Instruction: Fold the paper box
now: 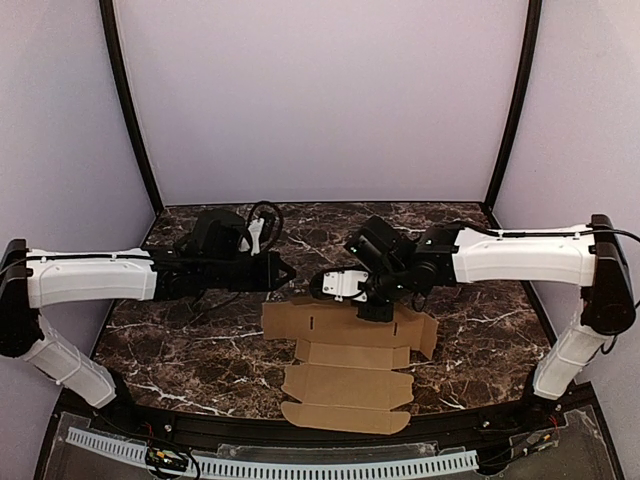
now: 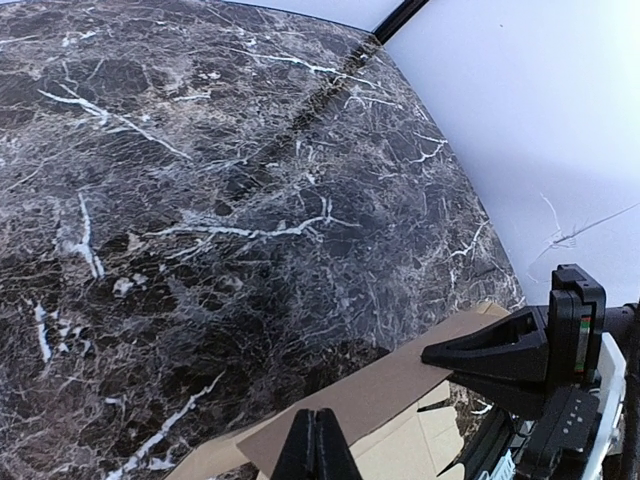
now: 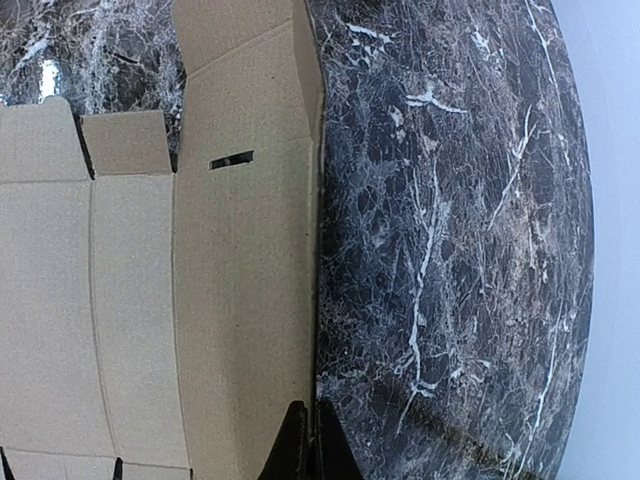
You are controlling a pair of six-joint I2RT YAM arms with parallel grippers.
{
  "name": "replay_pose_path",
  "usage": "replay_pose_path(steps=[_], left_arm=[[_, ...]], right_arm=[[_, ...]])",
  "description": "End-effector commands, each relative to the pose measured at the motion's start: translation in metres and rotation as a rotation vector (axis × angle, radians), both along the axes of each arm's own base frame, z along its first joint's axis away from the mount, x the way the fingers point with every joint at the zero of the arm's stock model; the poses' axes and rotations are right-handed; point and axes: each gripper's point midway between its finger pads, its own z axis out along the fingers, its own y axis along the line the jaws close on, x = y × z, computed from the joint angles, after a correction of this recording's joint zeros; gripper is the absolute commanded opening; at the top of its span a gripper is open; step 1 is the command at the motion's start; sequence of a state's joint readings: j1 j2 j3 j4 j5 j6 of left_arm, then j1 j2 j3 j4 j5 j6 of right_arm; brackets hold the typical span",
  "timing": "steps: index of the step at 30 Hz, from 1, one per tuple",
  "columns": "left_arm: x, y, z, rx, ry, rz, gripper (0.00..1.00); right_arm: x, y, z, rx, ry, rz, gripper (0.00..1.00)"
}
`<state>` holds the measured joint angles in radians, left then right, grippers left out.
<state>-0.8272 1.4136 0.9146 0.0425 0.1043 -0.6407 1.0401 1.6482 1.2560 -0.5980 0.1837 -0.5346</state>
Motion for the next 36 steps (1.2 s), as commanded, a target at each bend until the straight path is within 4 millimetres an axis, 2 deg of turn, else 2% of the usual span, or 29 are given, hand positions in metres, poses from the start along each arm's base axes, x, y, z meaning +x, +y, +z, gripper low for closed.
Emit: replay_pose_path(steps=[1, 10, 15, 25, 36], left_arm=[[0.001, -0.017, 0.010, -0.062, 0.018, -0.044, 0.01], [-0.006, -0.014, -0.002, -0.057, 0.058, -0.051, 0.01], [-0.010, -0.011, 0.001, -0.077, 0.064, -0.050, 0.01], [-0.016, -0.011, -0.006, -0.092, 0.097, -0.054, 0.01], [-0.016, -0.033, -0.002, -0.201, 0.133, -0.101, 0.01]], right_arm=[[-0.002, 0.006, 0.019, 0.075, -0.031, -0.017, 0.00], [0.002, 0.010, 0.033, 0.125, -0.039, -0.067, 0.00], [0.009, 0.014, 0.039, 0.142, -0.050, -0.101, 0.00], [0.012, 0.025, 0.051, 0.211, -0.032, -0.140, 0.00], [0.007, 0.043, 0.049, 0.256, 0.012, -0.160, 0.00]])
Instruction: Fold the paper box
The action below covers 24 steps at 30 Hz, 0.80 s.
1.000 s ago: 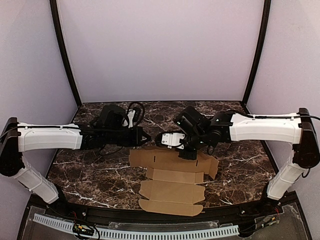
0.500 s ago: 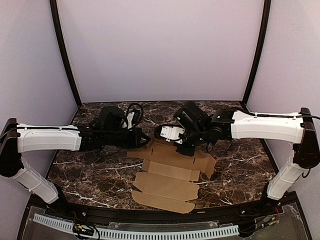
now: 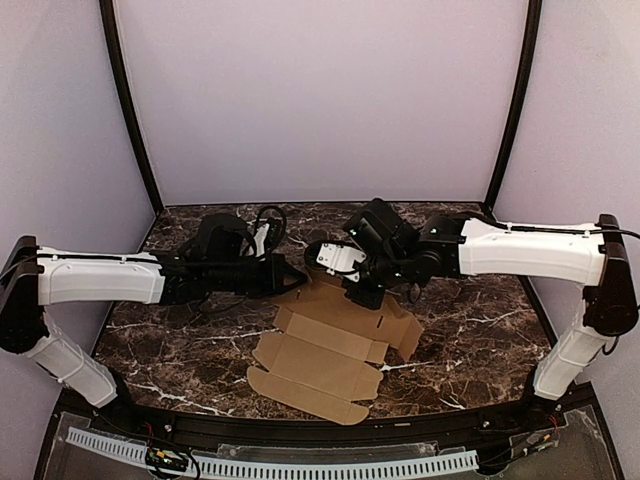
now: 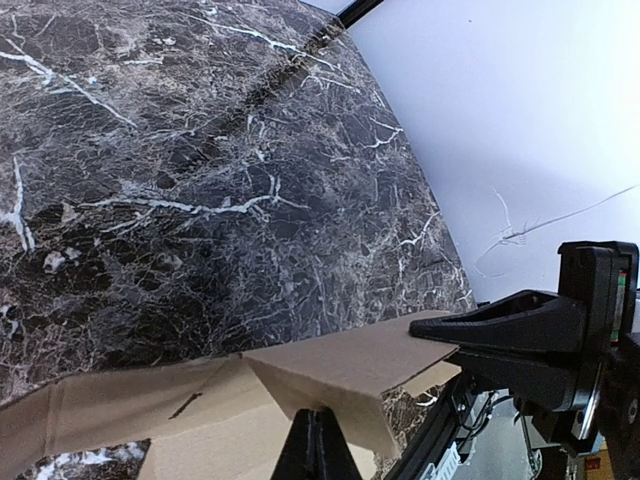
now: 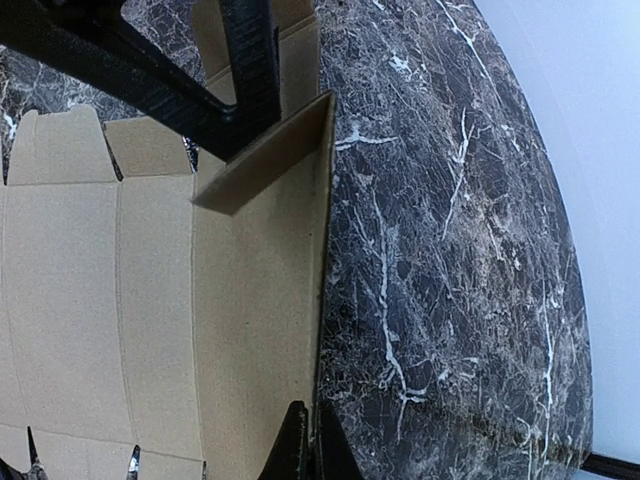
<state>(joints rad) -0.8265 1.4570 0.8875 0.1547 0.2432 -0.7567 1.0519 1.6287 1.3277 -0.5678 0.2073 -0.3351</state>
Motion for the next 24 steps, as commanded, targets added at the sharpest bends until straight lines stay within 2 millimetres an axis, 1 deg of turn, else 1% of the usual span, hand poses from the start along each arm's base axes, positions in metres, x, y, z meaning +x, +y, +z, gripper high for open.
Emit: replay_pose_path(steps=[1, 7, 10, 11, 12, 13, 14, 15, 18, 19, 20, 21, 22, 23, 24], left_arm=[[-0.005, -0.014, 0.002, -0.076, 0.027, -0.044, 0.01], [-0.001, -0.014, -0.008, -0.056, 0.030, -0.026, 0.01], [-0.002, -0.014, -0.008, -0.052, 0.027, -0.031, 0.01], [-0.002, -0.011, -0.002, -0.052, 0.012, -0.026, 0.01], [-0.004, -0.006, -0.005, -0.021, 0.010, -0.024, 0.01], [-0.003, -0.001, 0.006, -0.018, -0.018, -0.009, 0.01], [-0.005, 0.005, 0.005, 0.019, -0.025, -0.010, 0.01], [-0.006, 0.010, 0.014, 0.030, -0.058, -0.005, 0.01], [-0.015, 0.028, 0.013, 0.113, -0.047, -0.001, 0.01], [-0.019, 0.037, 0.013, 0.137, -0.046, 0.008, 0.01], [-0.020, 0.044, 0.008, 0.160, -0.044, 0.023, 0.01], [-0.025, 0.052, 0.010, 0.175, -0.044, 0.029, 0.01], [-0.027, 0.059, 0.002, 0.202, -0.037, 0.044, 0.01], [-0.032, 0.067, 0.003, 0.214, -0.035, 0.050, 0.01], [-0.034, 0.073, -0.004, 0.236, -0.027, 0.061, 0.01]], right_arm=[[-0.004, 0.026, 0.008, 0.077, 0.006, 0.001, 0.00], [-0.007, 0.030, 0.003, 0.071, 0.012, 0.000, 0.00], [-0.006, 0.026, 0.002, 0.059, 0.001, -0.009, 0.00], [-0.006, 0.025, 0.001, 0.055, -0.002, -0.012, 0.00], [-0.006, 0.022, 0.001, 0.051, -0.005, -0.016, 0.00], [-0.006, 0.021, 0.000, 0.047, -0.006, -0.019, 0.00], [-0.006, 0.020, 0.000, 0.045, -0.007, -0.021, 0.00], [-0.006, 0.019, -0.002, 0.041, -0.007, -0.022, 0.00], [-0.006, 0.017, -0.003, 0.035, -0.008, -0.026, 0.00], [-0.006, 0.017, -0.004, 0.033, -0.008, -0.025, 0.00], [-0.006, 0.016, -0.006, 0.029, -0.010, -0.026, 0.00], [-0.005, 0.015, -0.007, 0.023, -0.012, -0.028, 0.00], [-0.005, 0.015, -0.009, 0.020, -0.014, -0.028, 0.00], [-0.005, 0.015, -0.010, 0.019, -0.015, -0.028, 0.00], [-0.005, 0.016, -0.010, 0.021, -0.016, -0.026, 0.00]])
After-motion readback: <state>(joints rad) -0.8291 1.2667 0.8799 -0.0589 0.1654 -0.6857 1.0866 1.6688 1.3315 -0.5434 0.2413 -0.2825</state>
